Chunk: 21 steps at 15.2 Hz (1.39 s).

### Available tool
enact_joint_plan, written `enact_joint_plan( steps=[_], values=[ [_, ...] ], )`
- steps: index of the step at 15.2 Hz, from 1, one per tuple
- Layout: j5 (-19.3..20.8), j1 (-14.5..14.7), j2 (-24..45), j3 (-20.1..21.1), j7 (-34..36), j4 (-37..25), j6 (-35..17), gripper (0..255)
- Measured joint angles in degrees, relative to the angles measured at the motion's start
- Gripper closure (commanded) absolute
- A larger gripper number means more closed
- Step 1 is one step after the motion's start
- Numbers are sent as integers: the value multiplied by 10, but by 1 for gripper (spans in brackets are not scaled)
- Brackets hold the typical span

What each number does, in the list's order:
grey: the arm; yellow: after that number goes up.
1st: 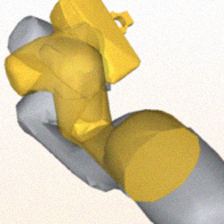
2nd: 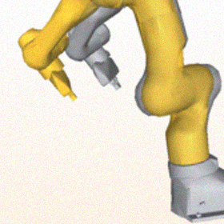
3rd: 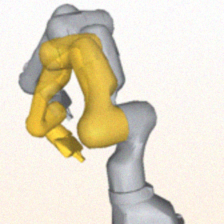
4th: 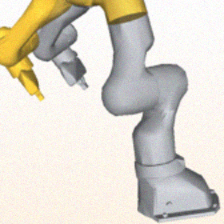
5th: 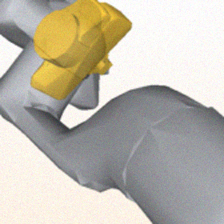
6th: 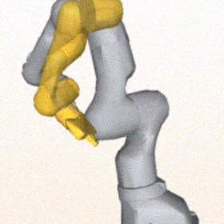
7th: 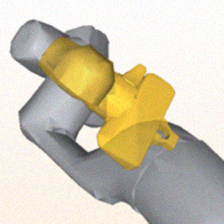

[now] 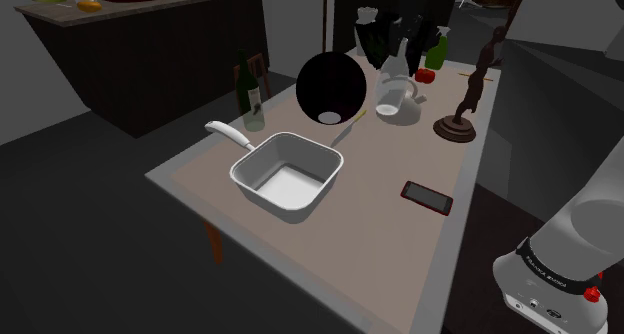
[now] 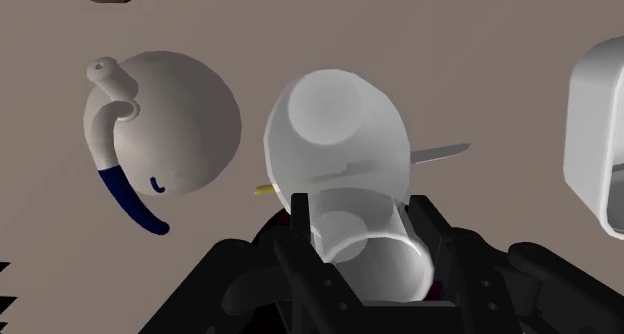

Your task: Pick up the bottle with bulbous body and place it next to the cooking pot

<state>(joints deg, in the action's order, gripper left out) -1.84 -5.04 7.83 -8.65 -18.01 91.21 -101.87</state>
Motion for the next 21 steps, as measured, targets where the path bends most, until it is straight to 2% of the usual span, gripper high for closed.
enact_joint_plan(
  steps=[8, 18, 21],
  values=[
    [-1, 0, 7, 0, 2, -72, 65, 255],
    [-6, -5, 39, -2, -1, -194, 156, 255],
    [-1, 13, 26, 9, 27, -184, 158, 255]
  ],
)
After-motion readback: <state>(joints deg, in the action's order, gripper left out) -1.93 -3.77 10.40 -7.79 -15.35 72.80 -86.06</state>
